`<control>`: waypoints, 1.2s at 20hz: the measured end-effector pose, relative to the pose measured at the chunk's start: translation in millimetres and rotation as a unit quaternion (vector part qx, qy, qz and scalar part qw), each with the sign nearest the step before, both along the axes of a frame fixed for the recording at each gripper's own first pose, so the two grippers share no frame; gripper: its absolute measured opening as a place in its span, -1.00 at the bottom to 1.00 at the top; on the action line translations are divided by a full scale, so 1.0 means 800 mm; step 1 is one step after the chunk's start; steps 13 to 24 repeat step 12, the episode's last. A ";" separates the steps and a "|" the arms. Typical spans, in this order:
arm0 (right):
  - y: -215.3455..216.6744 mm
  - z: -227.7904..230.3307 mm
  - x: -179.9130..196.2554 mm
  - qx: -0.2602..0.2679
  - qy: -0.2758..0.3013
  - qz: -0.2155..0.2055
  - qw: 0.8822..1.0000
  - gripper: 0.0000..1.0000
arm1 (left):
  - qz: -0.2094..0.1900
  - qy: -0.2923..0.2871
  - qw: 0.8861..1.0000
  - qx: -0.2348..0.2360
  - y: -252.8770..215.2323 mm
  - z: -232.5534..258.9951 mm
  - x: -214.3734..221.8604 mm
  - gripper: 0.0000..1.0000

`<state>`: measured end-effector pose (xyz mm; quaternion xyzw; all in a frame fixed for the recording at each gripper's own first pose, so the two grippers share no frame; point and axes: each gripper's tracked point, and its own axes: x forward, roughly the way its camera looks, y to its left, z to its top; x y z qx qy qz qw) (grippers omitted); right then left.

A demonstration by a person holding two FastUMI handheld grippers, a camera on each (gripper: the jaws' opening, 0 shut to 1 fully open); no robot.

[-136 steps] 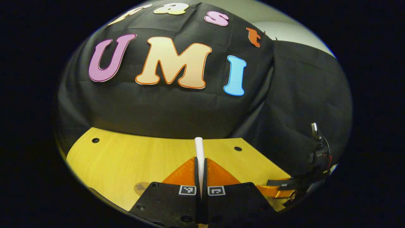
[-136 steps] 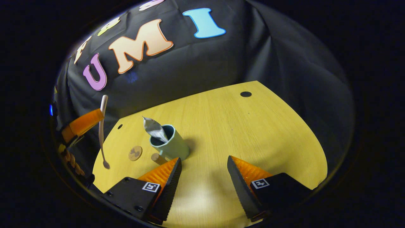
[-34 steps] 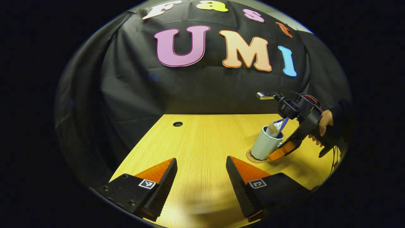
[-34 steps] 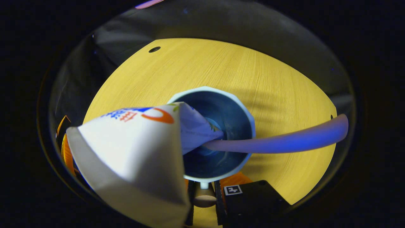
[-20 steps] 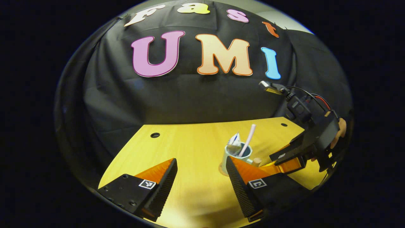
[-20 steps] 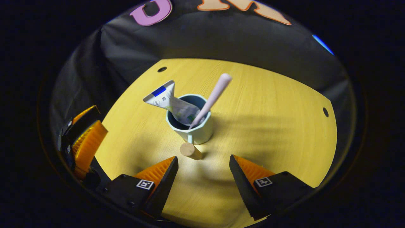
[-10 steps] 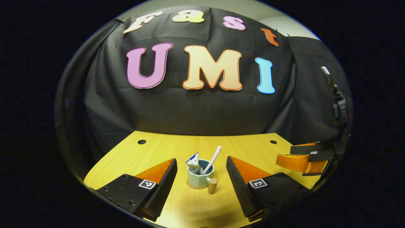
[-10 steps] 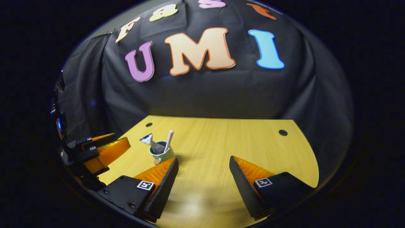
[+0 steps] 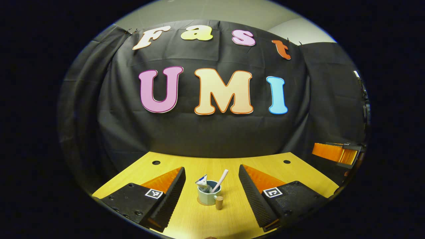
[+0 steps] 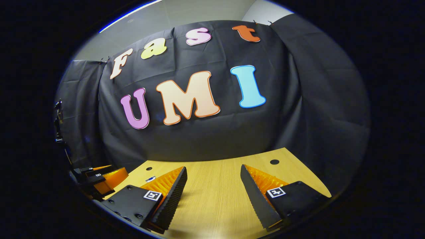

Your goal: Put the toothbrush and toothpaste on the desktop into the cup, then pick up the cup and place it on the coaster on the desktop.

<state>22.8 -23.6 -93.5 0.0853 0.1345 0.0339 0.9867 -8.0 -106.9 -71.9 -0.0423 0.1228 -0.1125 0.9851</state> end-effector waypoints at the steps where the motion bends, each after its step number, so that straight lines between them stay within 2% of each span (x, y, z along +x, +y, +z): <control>1: 0.000 0.005 -0.007 -0.005 -0.002 0.000 1.000 0.97 | -0.003 -0.003 1.000 -0.004 0.000 0.004 -0.001 0.86; 5: -0.020 0.037 -0.015 -0.019 -0.038 -0.026 0.999 0.97 | -0.018 -0.008 1.000 -0.005 -0.020 0.018 -0.003 0.86; 8: -0.019 0.052 -0.026 -0.011 -0.045 -0.036 0.998 0.97 | -0.030 -0.019 0.999 -0.008 -0.024 0.027 -0.004 0.85; 9: -0.021 0.054 -0.027 -0.013 -0.047 -0.039 0.998 0.90 | -0.034 -0.023 0.999 -0.009 -0.026 0.031 -0.005 0.86; 10: -0.019 0.058 -0.029 -0.015 -0.050 -0.037 0.998 0.97 | -0.038 -0.025 0.999 -0.009 -0.025 0.034 -0.008 0.87; 24: -0.010 0.066 -0.034 -0.014 -0.054 -0.028 0.998 0.97 | -0.046 -0.030 0.998 -0.010 -0.027 0.040 -0.009 0.87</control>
